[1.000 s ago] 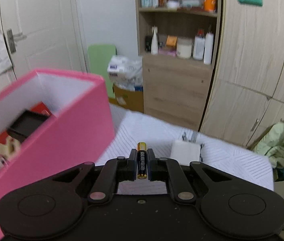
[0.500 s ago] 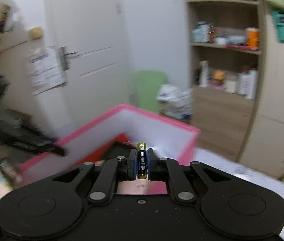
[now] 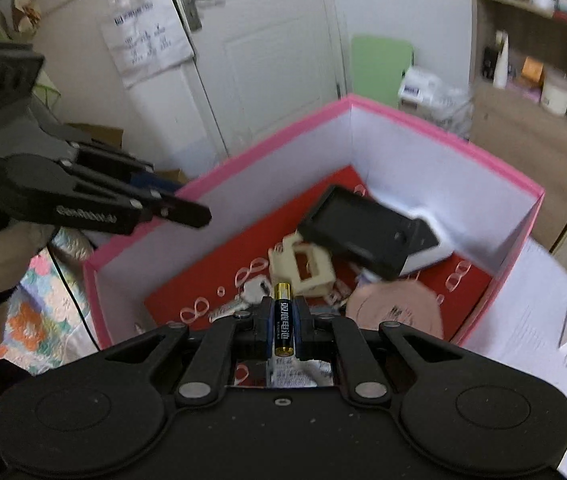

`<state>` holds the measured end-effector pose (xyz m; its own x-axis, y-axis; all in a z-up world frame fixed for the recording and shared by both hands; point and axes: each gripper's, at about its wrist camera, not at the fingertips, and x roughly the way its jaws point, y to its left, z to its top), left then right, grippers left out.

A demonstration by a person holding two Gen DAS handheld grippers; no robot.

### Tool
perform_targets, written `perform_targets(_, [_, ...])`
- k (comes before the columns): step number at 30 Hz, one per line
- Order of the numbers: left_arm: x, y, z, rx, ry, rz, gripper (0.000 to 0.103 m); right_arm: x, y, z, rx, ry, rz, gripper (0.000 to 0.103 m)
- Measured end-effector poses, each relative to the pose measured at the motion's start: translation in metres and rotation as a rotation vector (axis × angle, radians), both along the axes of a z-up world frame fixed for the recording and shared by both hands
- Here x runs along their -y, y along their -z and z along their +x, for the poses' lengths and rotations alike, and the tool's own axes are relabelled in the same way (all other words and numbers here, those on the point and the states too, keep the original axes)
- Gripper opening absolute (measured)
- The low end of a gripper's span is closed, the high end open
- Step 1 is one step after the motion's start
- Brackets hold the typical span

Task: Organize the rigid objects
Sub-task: 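Carry the AA battery into the pink box and open the right gripper, then grasp the white charger with the right gripper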

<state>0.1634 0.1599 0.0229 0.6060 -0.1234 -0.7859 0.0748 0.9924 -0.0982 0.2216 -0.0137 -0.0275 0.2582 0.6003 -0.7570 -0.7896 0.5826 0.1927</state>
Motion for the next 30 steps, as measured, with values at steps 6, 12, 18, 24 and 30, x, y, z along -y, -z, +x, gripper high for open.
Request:
perform_targets(6, [-0.001, -0.001, 0.001, -0.001, 0.006, -0.009, 0.019, -0.002, 0.011, -0.004, -0.042, -0.028, -0.061, 0.014])
perform_targets(12, [0.003, 0.0, 0.001, 0.006, 0.036, -0.009, 0.03, 0.02, -0.011, -0.005, -0.01, 0.053, 0.032, 0.027])
perform_targets(18, [0.004, -0.001, 0.002, -0.011, 0.051, 0.001, 0.03, 0.074, -0.036, -0.008, 0.057, 0.209, 0.157, 0.031])
perform_targets(24, [0.004, -0.002, 0.003, -0.013, 0.038, 0.019, 0.022, 0.132, -0.033, 0.002, 0.094, 0.408, 0.181, 0.036])
perform_targets(30, [0.002, -0.003, 0.001, -0.014, 0.018, 0.061, 0.007, 0.162, -0.008, 0.021, 0.154, 0.57, 0.07, 0.044])
